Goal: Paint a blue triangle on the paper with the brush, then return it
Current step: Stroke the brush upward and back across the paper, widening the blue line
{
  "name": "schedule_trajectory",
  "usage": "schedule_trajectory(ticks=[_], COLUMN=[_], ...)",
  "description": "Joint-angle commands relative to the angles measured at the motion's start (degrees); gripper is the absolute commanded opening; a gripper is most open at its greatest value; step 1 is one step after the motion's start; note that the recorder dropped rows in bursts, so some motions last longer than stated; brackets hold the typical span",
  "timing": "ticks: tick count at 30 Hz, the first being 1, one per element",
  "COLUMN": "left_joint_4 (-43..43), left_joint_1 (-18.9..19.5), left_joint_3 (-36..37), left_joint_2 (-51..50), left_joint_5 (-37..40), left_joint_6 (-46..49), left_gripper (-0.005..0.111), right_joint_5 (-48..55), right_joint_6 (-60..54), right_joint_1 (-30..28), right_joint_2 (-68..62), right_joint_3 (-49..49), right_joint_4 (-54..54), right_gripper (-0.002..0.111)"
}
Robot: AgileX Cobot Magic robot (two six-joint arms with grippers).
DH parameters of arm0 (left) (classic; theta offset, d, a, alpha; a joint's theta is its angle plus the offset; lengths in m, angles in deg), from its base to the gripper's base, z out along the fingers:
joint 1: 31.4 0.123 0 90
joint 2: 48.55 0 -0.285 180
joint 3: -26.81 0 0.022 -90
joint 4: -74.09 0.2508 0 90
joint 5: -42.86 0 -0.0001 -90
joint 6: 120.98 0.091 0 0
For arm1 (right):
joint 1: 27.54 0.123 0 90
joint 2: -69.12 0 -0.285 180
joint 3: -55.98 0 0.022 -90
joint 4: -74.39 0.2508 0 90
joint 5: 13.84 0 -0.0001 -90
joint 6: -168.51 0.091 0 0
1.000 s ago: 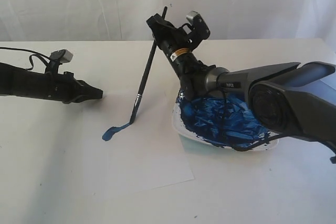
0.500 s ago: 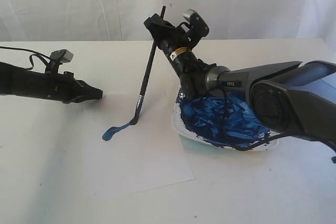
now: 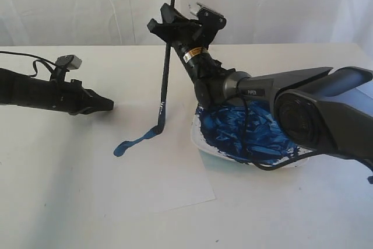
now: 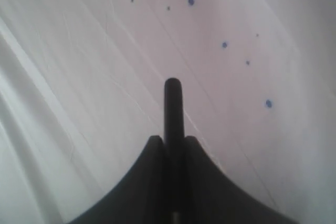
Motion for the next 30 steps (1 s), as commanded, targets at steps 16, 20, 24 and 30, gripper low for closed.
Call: schedule_trajectory(ticks=[16,20,24,30], left_joint_4=[5.1,5.1,5.1,5.1], left_joint_1=[0.3,0.3,0.3,0.3], left_joint_3=[0.9,0.9,0.9,0.9], left_joint_2=[-1.2,-1.2,-1.2,-1.2], left_joint_5=[-3.1,-3.0,-2.9,-2.9], left_joint_6=[-0.2,-0.1,0.0,0.0], left_gripper=[0.000,0.000,0.000,0.000], right_joint_5=[-10.5,-13.0,-13.0,-13.0], right_joint_6=[-5.7,-3.3,3.0,13.9], right_joint_1=[0.9,0.9,0.9,1.0], right_joint_2=[0.8,1.6,3.2,5.0], right_joint_3=[0.4,0.4,0.4,0.5], right_joint_4=[-6.0,-10.7,-16.7,-24.3], right_gripper=[0.000,0.000,0.000,0.000])
